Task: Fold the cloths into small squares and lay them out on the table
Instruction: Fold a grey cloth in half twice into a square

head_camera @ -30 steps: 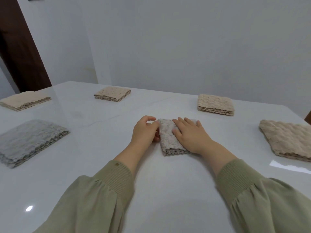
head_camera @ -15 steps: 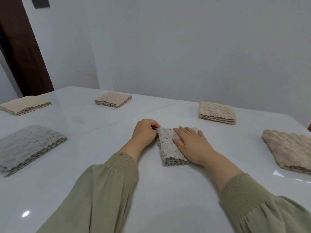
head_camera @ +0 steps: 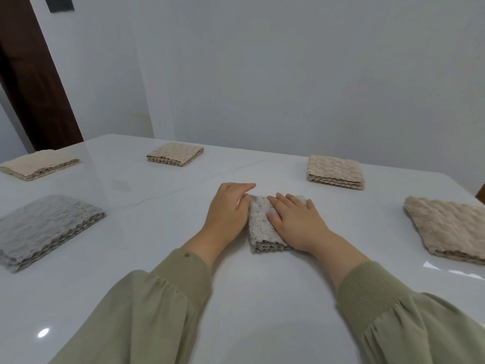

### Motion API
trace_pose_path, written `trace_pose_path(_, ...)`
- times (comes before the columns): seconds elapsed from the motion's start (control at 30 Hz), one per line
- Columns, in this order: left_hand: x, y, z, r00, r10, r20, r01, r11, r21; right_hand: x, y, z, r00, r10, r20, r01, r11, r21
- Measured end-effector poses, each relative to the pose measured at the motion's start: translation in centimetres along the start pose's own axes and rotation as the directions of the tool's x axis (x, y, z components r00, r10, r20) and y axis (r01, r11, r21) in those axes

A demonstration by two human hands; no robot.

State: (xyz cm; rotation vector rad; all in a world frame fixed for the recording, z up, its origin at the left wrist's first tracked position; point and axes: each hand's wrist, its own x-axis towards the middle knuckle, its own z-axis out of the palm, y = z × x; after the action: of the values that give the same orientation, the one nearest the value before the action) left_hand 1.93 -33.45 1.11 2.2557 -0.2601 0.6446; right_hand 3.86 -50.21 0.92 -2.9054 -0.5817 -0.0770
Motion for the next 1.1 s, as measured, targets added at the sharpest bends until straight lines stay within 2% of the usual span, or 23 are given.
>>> trace_pose_path(0.07, -0.7, 0.6, 0.2, 0.985, 0.046, 0.168, -0.076, 0.981, 0.18, 0.0, 0.1, 0.0, 1.0, 0.0, 0.001, 0.0, 1.0, 0.0)
trace_pose_path(0.17, -1.2, 0.2, 0.3, 0.895, -0.118, 0.43, -0.094, 0.893, 0.441, 0.0, 0.0, -0.1, 1.0, -0.003, 0.012, 0.003, 1.0, 0.009)
trace_pose_path(0.23, -1.2, -0.1, 0.0, 0.85, -0.19, 0.491, -0.084, 0.872, 0.482, -0.1, 0.1, -0.1, 1.0, 0.017, 0.024, -0.017, 1.0, 0.009)
trace_pose_path(0.37, -1.1, -0.2, 0.1, 0.824, -0.22, 0.522, -0.064, 0.879, 0.472, 0.0, 1.3, -0.3, 0.986, 0.152, 0.066, -0.153, 0.988, 0.01)
trace_pose_path(0.47, -1.4, -0.3, 0.2, 0.824, -0.22, 0.523, -0.062, 0.881, 0.469, -0.3, 1.9, -0.4, 0.978, 0.185, 0.092, -0.192, 0.978, 0.082)
trace_pose_path(0.57, -1.6, -0.4, 0.2, 0.858, -0.182, 0.481, -0.059, 0.895, 0.443, -0.9, 2.0, -0.3, 0.985, 0.17, -0.04, -0.162, 0.975, 0.155)
trace_pose_path(0.67, -1.8, -0.1, -0.4, 0.943, 0.048, 0.33, -0.173, 0.916, 0.361, -1.9, 1.8, -0.5, 0.944, 0.134, -0.302, -0.089, 0.983, 0.159)
trace_pose_path(0.73, -2.0, 0.8, -1.0, 0.947, 0.228, 0.228, -0.287, 0.917, 0.278, -2.6, 1.6, -0.7, 0.901, 0.058, -0.431, 0.011, 0.988, 0.156)
trace_pose_path(0.8, -2.6, 1.8, -1.2, 0.919, 0.315, 0.237, -0.37, 0.896, 0.247, -3.5, 1.3, -0.6, 0.885, 0.0, -0.466, 0.085, 0.983, 0.161)
trace_pose_path(0.87, -3.4, 2.6, -1.0, 0.887, 0.292, 0.358, -0.4, 0.874, 0.277, -4.4, 1.3, -0.3, 0.911, -0.045, -0.409, 0.115, 0.982, 0.149)
trace_pose_path(0.93, -3.9, 2.7, -0.9, 0.862, 0.203, 0.464, -0.373, 0.873, 0.313, -5.1, 1.5, -0.1, 0.953, -0.096, -0.289, 0.131, 0.986, 0.105)
trace_pose_path(1.0, -4.0, 2.7, -0.9, 0.861, 0.166, 0.481, -0.357, 0.871, 0.338, -5.6, 1.9, 0.1, 0.971, -0.126, -0.205, 0.144, 0.987, 0.077)
trace_pose_path(1.1, -3.9, 3.0, -0.9, 0.874, 0.158, 0.46, -0.355, 0.854, 0.38, -5.7, 2.1, 0.0, 0.976, -0.113, -0.186, 0.136, 0.984, 0.115)
